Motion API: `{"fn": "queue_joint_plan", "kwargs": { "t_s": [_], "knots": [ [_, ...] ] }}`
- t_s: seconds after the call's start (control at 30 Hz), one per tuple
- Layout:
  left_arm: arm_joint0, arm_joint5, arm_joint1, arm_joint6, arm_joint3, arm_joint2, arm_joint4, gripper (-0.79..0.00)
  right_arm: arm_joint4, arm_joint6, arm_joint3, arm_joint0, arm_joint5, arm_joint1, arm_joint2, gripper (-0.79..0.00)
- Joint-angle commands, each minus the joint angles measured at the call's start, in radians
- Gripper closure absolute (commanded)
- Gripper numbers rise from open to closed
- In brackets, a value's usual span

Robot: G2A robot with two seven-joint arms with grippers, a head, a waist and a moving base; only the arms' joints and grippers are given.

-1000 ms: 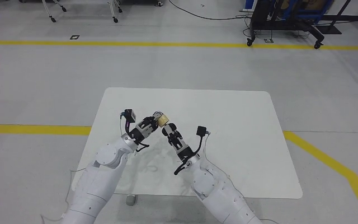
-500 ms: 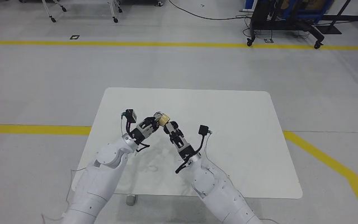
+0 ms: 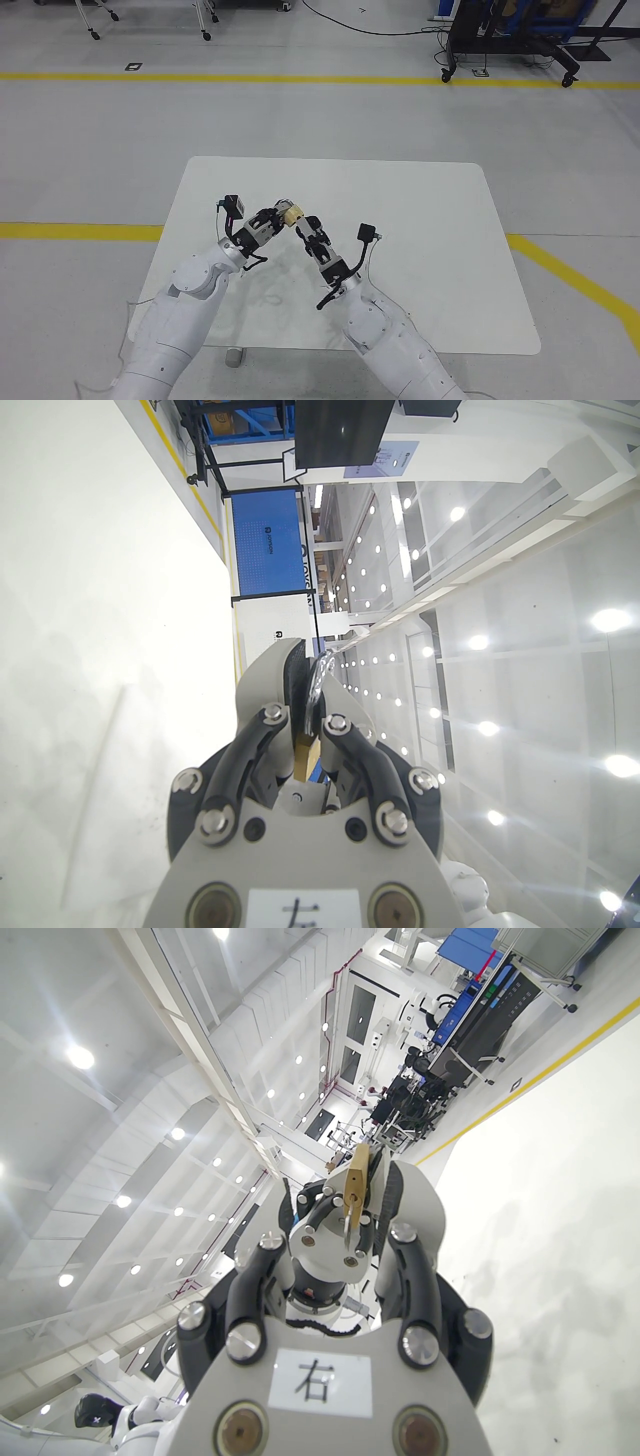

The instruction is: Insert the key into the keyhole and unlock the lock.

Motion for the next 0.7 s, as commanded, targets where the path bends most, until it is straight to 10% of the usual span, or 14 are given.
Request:
{"fn": "queue_joint_plan", "kwargs": {
  "t_s": [0.0,0.23,0.47,0.67],
  "knots": [
    [0.0,0.0,0.0,0.001,0.0,-0.001,-0.001,0.0,0.003,0.003,-0.001,-0.002,-0.001,0.0,0.002,-0.376],
    [0.002,0.001,0.0,0.001,0.0,-0.012,-0.007,0.0,0.019,0.029,-0.013,-0.026,-0.008,0.002,0.013,-0.422],
    [0.003,0.001,0.0,0.001,-0.003,-0.014,-0.001,0.0,0.009,0.075,-0.042,-0.054,0.014,0.011,0.031,0.0],
    [0.007,-0.004,0.0,0.013,-0.012,-0.008,0.035,0.0,0.013,0.097,-0.056,-0.052,0.041,0.011,0.034,0.0]
  ]
}}
